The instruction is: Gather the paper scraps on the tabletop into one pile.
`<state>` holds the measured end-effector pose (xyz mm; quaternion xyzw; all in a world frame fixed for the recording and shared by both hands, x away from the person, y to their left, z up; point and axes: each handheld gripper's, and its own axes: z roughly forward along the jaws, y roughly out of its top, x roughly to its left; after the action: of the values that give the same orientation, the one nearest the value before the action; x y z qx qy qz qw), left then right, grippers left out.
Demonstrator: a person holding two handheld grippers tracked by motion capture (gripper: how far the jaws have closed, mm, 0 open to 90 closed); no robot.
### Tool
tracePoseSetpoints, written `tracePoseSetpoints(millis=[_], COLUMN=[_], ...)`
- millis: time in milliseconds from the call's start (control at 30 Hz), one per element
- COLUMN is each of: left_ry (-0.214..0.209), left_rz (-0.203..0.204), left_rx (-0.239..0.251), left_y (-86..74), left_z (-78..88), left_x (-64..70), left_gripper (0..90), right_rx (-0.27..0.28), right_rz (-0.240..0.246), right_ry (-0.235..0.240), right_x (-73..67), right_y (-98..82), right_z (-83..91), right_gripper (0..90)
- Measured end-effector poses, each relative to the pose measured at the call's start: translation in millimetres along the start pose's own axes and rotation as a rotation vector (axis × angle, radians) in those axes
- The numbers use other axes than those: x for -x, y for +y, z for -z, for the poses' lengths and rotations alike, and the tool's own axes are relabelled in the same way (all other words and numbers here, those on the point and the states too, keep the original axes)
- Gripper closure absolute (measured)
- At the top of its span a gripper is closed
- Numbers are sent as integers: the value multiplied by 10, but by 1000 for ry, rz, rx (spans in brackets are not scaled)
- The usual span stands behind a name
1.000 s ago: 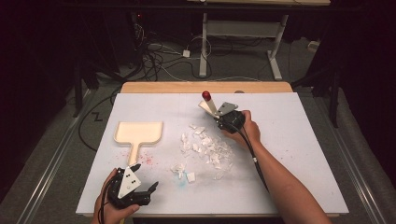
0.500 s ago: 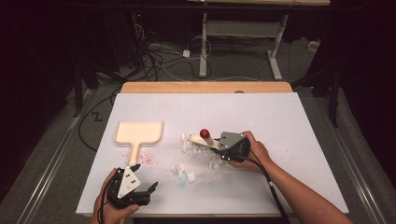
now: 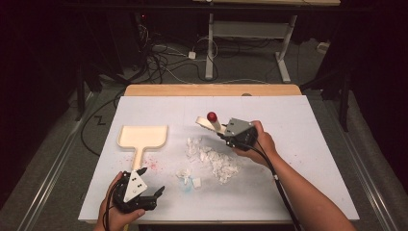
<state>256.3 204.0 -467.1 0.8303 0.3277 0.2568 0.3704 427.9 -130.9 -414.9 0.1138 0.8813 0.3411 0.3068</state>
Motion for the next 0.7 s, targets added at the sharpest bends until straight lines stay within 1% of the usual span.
tracePoseSetpoints(millis=[33,133,200,233,267,300,333,400,433,500,533,567,633,667,700], left_ry=[-1,-6,-8,-3,-4,-10,-11,-14,-15,-14,-11,-8,-8,-7,-5], left_rz=[5,1,-8,-20,-18,-4,-3,-5,-4,-11,-25,-26,-24,-23,-24], left_rx=[5,3,1,8,8,1,0,-3,-2,-5,0,1,2,1,-2], left_y=[-1,2,1,0,-5,-12,-16,-20,-21,-20,-14,-12,-11,-13,-14], left_z=[-2,-1,6,6,6,8,10,17,17,18,17,18,23,21,19], left_x=[0,2,10,3,1,4,3,7,15,30,29,32,33,32,33], left_gripper=[168,168,168,168,168,168,168,175,176,176,176,176,176,176,176], right_rx=[-7,-14,-21,-28,-33,-34,-29,-15,-17,-1,12,31,62,72,74], right_rz=[-29,-64,-84,-95,-107,-108,-110,-119,-105,-70,-64,-61,-32,-15,9], right_ry=[2,-9,-13,-1,18,29,46,97,120,147,178,207,263,298,318], right_x=[71,155,182,192,189,175,159,117,91,38,21,-1,-64,-104,-153], right_y=[32,85,110,117,122,126,131,140,141,133,126,118,102,91,79], right_z=[-155,-377,-518,-583,-639,-688,-713,-732,-727,-685,-653,-616,-525,-486,-443], right_gripper=[681,681,681,681,681,681,681,680,679,679,679,680,680,679,679])
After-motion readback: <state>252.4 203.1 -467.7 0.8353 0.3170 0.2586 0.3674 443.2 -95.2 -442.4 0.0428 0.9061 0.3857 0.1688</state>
